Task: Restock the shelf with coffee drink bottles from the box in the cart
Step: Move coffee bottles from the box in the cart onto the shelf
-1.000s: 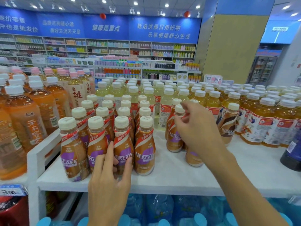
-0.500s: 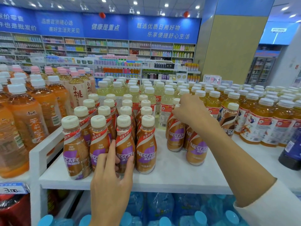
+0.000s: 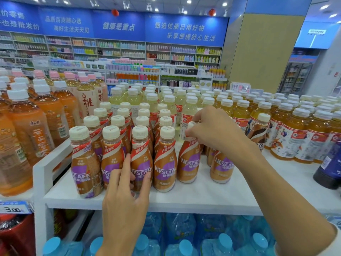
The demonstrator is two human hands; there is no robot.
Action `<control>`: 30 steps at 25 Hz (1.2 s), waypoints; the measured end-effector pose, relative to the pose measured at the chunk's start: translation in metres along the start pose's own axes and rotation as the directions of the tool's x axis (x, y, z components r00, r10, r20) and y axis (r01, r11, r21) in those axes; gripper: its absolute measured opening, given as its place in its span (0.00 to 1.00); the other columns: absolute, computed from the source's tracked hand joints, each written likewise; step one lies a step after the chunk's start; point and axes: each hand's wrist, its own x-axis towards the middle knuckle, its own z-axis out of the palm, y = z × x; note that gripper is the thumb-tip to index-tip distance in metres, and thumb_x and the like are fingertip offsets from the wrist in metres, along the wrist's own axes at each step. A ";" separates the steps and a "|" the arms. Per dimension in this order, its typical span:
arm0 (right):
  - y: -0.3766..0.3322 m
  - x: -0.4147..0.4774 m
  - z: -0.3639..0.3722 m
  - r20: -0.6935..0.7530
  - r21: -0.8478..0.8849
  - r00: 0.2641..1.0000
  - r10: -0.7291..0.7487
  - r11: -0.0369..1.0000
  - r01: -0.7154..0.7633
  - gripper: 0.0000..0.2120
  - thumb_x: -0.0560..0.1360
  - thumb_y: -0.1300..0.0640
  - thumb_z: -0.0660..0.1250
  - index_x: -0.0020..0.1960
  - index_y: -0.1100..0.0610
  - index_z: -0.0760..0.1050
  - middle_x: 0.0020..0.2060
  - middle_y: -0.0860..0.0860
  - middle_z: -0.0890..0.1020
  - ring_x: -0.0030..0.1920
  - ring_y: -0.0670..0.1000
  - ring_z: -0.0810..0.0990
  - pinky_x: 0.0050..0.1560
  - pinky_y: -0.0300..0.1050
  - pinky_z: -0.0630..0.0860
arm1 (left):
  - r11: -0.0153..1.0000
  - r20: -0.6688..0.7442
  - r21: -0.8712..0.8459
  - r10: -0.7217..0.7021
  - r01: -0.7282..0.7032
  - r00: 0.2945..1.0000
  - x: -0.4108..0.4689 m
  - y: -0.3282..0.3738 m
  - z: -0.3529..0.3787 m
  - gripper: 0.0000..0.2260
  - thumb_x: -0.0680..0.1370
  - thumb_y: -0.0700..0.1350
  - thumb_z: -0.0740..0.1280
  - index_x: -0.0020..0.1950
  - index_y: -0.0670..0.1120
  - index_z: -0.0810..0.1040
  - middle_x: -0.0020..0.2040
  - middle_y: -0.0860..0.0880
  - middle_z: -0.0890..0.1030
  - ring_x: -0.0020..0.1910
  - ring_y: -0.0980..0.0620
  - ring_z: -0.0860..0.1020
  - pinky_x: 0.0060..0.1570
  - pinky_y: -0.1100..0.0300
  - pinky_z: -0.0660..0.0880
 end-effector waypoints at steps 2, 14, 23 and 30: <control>-0.004 -0.007 0.000 -0.005 0.015 1.000 -0.013 1.000 0.013 0.15 0.73 0.54 0.72 0.52 0.65 0.83 0.42 0.60 0.86 0.40 0.58 0.85 0.41 0.59 0.84 | 1.000 0.005 0.001 -0.010 0.010 1.000 0.000 -0.001 0.000 0.32 0.76 0.55 0.68 0.78 0.48 0.66 0.49 0.53 0.70 0.44 0.52 0.74 0.41 0.54 0.80; 0.000 -0.027 -0.005 -0.059 0.046 0.998 0.014 0.999 -0.011 0.15 0.73 0.47 0.75 0.48 0.59 0.85 0.42 0.53 0.86 0.40 0.48 0.83 0.38 0.45 0.82 | 1.000 -0.002 0.007 -0.003 0.003 1.000 -0.002 -0.002 0.002 0.32 0.76 0.57 0.66 0.78 0.49 0.65 0.49 0.53 0.69 0.44 0.51 0.75 0.43 0.58 0.78; 0.039 -0.049 0.042 0.226 0.369 0.968 0.112 0.910 -0.192 0.26 0.69 0.46 0.79 0.63 0.44 0.72 0.52 0.37 0.80 0.51 0.41 0.80 0.56 0.48 0.81 | 0.999 -0.043 -0.034 -0.004 0.003 0.999 -0.008 -0.004 0.012 0.32 0.77 0.52 0.67 0.79 0.47 0.64 0.56 0.50 0.68 0.51 0.46 0.75 0.48 0.51 0.81; 0.065 -0.073 0.087 0.166 0.470 0.981 0.103 0.866 -0.170 0.31 0.66 0.45 0.81 0.66 0.45 0.74 0.56 0.37 0.82 0.54 0.39 0.79 0.50 0.34 0.76 | 0.999 -0.054 -0.039 -0.004 0.002 0.999 -0.012 -0.006 0.016 0.33 0.77 0.51 0.68 0.80 0.46 0.62 0.57 0.52 0.65 0.51 0.46 0.75 0.47 0.48 0.81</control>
